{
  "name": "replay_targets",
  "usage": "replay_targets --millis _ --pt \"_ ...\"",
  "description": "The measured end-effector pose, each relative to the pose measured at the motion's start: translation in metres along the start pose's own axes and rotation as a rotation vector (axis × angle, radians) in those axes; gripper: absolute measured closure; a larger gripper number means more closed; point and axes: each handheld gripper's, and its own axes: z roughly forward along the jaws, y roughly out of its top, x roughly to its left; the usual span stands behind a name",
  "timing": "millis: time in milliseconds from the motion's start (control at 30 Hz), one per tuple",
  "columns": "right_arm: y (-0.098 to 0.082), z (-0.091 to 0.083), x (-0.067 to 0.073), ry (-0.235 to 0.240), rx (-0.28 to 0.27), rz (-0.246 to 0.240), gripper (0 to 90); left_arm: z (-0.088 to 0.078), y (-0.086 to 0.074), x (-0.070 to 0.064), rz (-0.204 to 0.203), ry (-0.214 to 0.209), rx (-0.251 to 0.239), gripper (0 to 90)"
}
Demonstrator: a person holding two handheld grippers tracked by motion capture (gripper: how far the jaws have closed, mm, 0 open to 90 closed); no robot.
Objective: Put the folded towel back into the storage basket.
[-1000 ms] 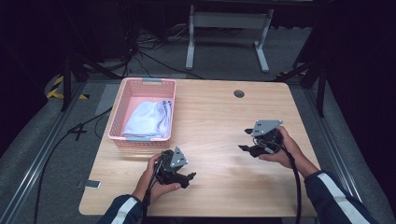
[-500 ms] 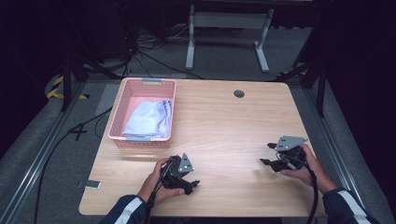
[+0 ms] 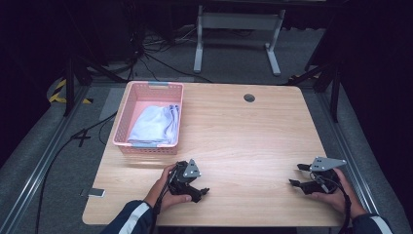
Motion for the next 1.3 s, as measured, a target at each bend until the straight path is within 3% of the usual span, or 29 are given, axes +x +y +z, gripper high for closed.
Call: replay_targets --millis 167,333,1300 --pt "-0.0109 0.0007 -0.0019 0.014 -0.060 0.072 23.6 0.0000 0.0002 0.0021 0.012 -0.011 0.003 14.5" --pt "-0.0110 0.0012 -0.0015 0.014 -0.061 0.063 22.4 0.0012 0.0013 0.0028 -0.008 -0.004 0.004 14.3" --pt "-0.0094 0.0025 -0.0032 0.019 -0.060 0.065 22.7 0.0052 0.0048 0.0057 -0.006 -0.002 0.010 9.8"
